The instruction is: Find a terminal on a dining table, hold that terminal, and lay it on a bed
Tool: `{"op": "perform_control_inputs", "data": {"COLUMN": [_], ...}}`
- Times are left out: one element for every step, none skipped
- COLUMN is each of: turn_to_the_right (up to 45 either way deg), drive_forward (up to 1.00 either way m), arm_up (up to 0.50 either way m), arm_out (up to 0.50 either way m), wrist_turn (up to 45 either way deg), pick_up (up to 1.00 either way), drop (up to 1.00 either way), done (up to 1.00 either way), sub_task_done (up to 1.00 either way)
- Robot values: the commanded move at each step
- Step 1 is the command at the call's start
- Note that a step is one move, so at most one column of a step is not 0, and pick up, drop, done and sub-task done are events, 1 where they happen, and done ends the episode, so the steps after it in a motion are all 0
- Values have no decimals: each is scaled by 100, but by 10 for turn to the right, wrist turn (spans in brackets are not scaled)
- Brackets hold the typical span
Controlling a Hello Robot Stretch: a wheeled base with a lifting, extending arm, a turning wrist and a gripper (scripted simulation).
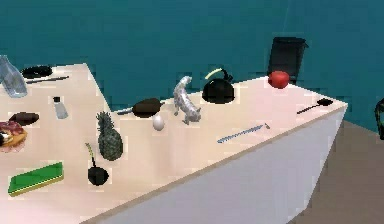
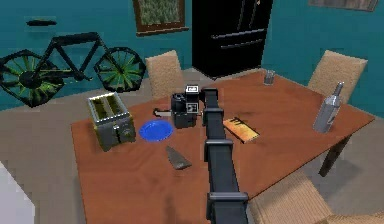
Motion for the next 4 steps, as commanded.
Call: {"op": "perform_control_inputs", "data": {"turn_to_the_right": [0,0,0,0], "drive_forward": [0,0,0,0], "arm_up": [-30,0,10,32], "arm_out": [0,0,0,0], "wrist_turn": [0,0,0,0], "pick_up": [0,100,0,0], "drop": [0,0,0,0], "done": [0,0,0,0], "sub_task_done": [0,0,0,0]}}
